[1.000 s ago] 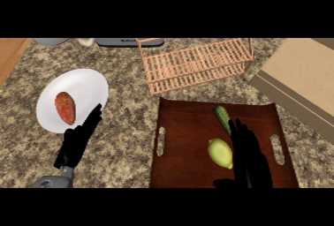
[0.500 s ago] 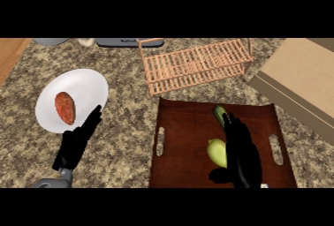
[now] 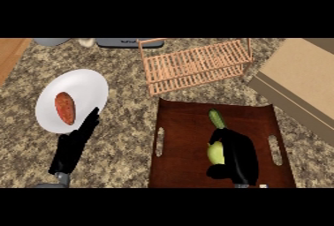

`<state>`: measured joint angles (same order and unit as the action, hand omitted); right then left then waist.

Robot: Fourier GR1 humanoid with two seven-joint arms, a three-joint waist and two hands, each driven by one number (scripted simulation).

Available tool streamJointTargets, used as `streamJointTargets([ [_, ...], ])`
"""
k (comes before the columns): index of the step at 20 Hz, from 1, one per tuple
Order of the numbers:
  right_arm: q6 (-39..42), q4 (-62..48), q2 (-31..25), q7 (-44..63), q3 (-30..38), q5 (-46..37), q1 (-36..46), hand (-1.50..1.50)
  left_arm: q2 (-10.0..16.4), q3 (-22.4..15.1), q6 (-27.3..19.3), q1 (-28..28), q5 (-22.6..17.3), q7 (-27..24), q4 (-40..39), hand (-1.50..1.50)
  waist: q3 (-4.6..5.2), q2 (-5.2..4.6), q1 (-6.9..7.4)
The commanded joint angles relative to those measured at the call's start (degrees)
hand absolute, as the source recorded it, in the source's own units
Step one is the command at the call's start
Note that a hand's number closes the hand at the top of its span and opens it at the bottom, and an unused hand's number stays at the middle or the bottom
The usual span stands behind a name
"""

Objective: Pick the lemon from the tray and place it in the tiered shelf

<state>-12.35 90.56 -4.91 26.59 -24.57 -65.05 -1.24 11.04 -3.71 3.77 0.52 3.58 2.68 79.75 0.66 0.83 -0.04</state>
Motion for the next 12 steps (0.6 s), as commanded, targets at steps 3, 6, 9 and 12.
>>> streamJointTargets([
  [3,-5.9,-7.1,2.2,-1.0,1.0,-5.0,2.1,1.50,-0.8,0.7,0.8,-1.1,0.8,-1.0,-2.1,0.00,-0.66,-0.84,0.08],
  [6,-3.3,2.2,1.1,1.7,0.6,-5.8,-0.8,1.50,-1.8,0.1,-0.7,-3.2,1.2,6.2,3.4,0.00,-0.67,-0.75,-0.07],
  [9,10.7,2.0,-5.3,-0.2,4.7,1.1,1.0,1.50,-0.1,0.2,0.7,1.2,1.6,1.3,2.4,0.00,-0.66,-0.77,0.27],
  [12,23.6,1.9,-12.1,-2.4,10.0,8.4,3.5,1.50,-0.6,1.4,0.6,-1.1,0.7,0.8,-0.8,0.00,-0.59,-0.97,-0.05],
])
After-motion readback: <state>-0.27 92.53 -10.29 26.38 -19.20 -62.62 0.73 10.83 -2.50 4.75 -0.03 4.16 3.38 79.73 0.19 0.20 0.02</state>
